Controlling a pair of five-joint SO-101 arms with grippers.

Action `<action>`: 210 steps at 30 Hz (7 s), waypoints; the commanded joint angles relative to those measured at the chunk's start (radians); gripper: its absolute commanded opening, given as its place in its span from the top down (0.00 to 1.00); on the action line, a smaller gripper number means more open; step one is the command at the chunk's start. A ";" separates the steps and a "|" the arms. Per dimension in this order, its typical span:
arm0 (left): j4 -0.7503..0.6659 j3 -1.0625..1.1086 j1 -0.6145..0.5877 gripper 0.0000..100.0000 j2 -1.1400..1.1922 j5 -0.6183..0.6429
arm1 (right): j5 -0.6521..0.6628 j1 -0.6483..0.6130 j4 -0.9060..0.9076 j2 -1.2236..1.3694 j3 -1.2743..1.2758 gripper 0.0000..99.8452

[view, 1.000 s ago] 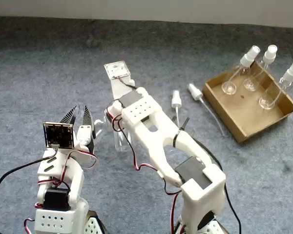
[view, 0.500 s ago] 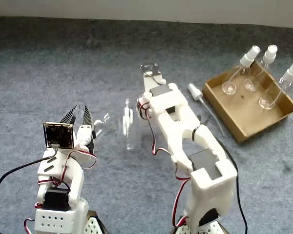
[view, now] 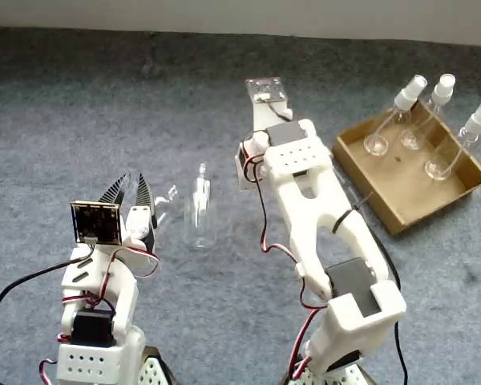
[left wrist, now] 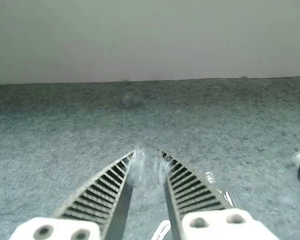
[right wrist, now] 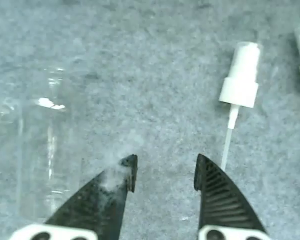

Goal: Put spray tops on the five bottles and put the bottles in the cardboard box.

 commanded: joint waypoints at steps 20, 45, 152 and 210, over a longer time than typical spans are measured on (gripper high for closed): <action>-0.002 -0.081 -0.125 0.96 -0.013 -0.002 | 0.003 -0.302 -0.608 -0.070 0.277 0.84; -0.002 -0.073 -0.119 0.96 -0.013 -0.002 | 0.138 -0.145 -0.650 -0.077 0.605 0.84; 0.005 -0.047 -0.016 0.96 -0.013 -0.006 | 0.631 0.456 -0.519 -1.084 1.374 0.81; 0.005 -0.047 -0.016 0.96 -0.013 -0.006 | 0.615 0.298 0.005 -0.478 0.572 0.68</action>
